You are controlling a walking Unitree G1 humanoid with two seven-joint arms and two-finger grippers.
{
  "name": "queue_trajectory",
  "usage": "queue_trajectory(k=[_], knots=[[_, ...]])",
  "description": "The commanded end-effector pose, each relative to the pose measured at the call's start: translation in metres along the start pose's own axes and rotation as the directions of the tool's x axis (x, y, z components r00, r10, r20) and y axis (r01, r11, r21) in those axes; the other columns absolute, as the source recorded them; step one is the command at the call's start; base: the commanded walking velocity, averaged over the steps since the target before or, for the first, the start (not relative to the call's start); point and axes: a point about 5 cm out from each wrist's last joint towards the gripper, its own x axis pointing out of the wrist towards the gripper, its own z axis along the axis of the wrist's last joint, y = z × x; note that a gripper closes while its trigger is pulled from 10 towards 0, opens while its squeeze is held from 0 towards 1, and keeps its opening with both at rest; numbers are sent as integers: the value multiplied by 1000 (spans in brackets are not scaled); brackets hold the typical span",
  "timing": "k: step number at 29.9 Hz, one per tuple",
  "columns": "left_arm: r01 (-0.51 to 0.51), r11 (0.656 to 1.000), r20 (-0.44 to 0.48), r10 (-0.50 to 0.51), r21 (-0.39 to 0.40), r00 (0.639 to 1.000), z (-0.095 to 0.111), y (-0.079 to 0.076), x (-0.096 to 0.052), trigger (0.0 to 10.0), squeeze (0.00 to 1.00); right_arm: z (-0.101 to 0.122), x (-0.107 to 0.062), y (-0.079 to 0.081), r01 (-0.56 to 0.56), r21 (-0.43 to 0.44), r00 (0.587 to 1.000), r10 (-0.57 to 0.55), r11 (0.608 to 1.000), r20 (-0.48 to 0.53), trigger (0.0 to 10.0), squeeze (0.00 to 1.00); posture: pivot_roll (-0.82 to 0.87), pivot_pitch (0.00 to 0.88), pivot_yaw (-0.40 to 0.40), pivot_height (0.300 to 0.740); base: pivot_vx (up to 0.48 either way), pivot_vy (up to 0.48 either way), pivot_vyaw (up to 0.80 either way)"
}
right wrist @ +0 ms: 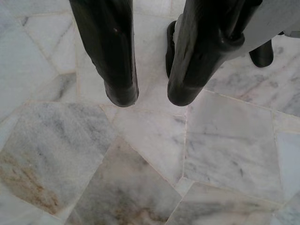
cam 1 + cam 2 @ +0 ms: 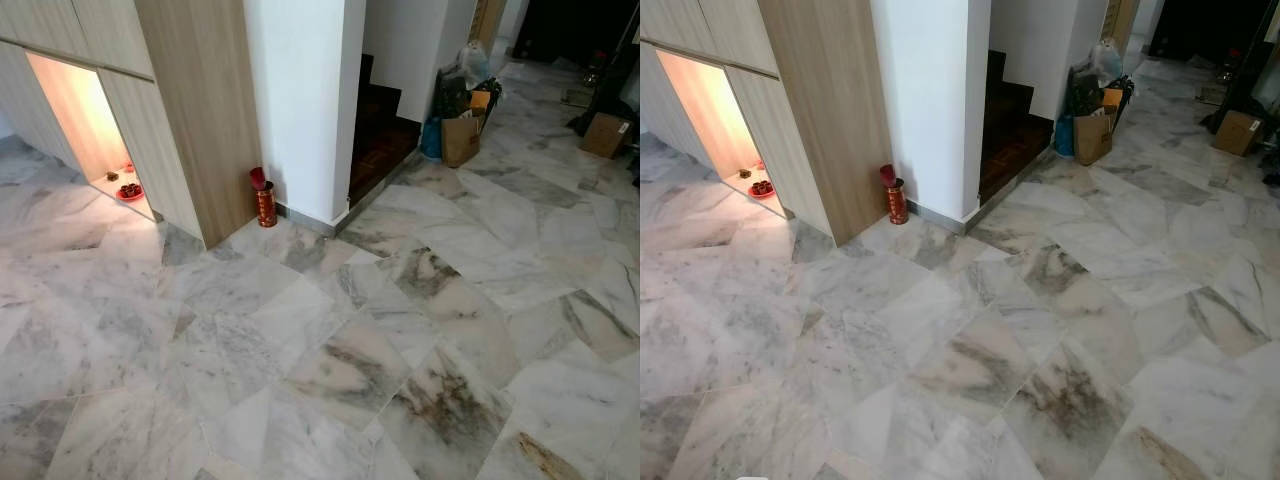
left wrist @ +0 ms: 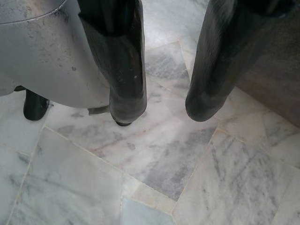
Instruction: Move the pillow to the sofa from floor
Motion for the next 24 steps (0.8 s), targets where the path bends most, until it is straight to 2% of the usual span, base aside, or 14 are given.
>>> queue_trajectory(k=[1, 5, 6, 8, 17, 24], knots=[[-59, 998, -13, 59, -5, 998, -6, 16, -4, 10000, 0, 7, 6, 17, -92, 23, 990, 94, 996, -104, 10000, 0, -11, 0, 34, 740, 0, 0, 0], [-65, 998, -23, 65, -14, 998, -9, 19, -5, 10000, 0, 9, 6, 16, -92, 6, 990, 92, 996, -107, 10000, 0, -17, 0, 49, 740, 0, 0, 0], [-72, 997, -13, 72, -15, 997, -6, 22, -5, 10000, 0, 18, 8, 10, -73, -16, 993, 71, 997, -97, 10000, 0, -17, 0, 25, 740, 0, 0, 0], [-74, 997, -4, 74, -14, 997, -3, 22, -5, 10000, 0, 23, 9, 9, -71, -29, 994, 68, 997, -90, 10000, 0, -10, 0, 17, 740, 0, 0, 0], [-93, 995, -4, 93, -30, 996, -5, 26, -6, 10000, 0, 29, 11, 11, -74, -9, 994, 73, 997, -85, 10000, 0, -4, 0, 14, 740, 0, 0, 0], [-87, 996, -10, 87, -20, 996, -7, 22, -5, 10000, 0, 32, 11, 11, -87, -39, 993, 84, 995, -86, 10000, 0, -21, 0, -3, 740, 0, 0, 0]])
